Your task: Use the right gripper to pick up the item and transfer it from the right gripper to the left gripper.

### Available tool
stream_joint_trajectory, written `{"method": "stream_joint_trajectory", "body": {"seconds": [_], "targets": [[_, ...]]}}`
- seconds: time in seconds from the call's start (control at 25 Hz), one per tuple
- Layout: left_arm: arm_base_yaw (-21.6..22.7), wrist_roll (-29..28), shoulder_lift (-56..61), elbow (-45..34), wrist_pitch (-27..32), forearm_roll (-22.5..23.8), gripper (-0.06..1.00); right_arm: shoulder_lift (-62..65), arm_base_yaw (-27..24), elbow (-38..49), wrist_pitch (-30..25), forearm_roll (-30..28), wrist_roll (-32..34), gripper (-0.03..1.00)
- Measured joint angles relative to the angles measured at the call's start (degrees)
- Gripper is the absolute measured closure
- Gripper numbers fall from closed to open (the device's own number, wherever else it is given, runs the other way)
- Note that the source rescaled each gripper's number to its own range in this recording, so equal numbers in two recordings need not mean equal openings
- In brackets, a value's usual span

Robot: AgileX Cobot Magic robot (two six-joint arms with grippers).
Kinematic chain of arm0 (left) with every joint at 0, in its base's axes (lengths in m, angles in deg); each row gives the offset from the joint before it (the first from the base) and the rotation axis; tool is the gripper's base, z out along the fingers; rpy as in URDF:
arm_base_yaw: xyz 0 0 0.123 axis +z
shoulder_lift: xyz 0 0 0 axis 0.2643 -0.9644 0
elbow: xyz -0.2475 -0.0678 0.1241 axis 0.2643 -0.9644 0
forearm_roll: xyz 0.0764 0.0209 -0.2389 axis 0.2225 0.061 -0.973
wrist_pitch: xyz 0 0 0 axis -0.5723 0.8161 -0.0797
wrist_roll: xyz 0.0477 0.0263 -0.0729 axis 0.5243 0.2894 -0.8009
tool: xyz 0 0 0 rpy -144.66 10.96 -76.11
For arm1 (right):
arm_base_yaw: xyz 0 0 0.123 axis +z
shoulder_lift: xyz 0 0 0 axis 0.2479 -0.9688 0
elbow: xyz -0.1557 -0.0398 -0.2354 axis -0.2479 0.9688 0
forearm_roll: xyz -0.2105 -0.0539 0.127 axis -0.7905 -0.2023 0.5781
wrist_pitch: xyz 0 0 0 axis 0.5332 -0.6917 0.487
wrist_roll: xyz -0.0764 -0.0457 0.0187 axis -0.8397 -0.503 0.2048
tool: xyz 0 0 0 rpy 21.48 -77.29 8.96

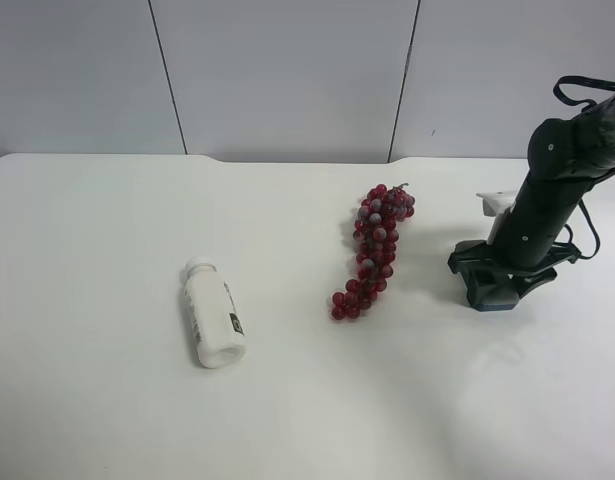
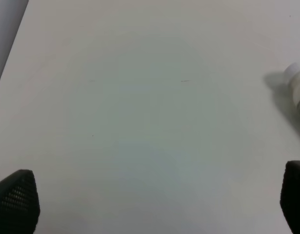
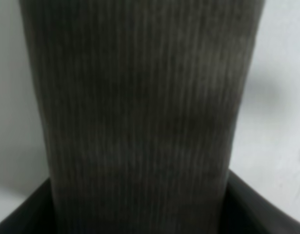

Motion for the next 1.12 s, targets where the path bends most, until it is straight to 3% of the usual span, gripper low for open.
{"method": "stream_joint_trajectory", "body": {"seconds": [0.68,1.12], "targets": [[0.0,0.0,0.0,0.0,0.0,0.0,-0.06,16.4,0.8,0.0,-4.0,0.6,-0.4,0.97],[0.0,0.0,0.0,0.0,0.0,0.0,-0.06,24.1,14.3,0.0,-6.1,1.2,-4.3,0.97]]}}
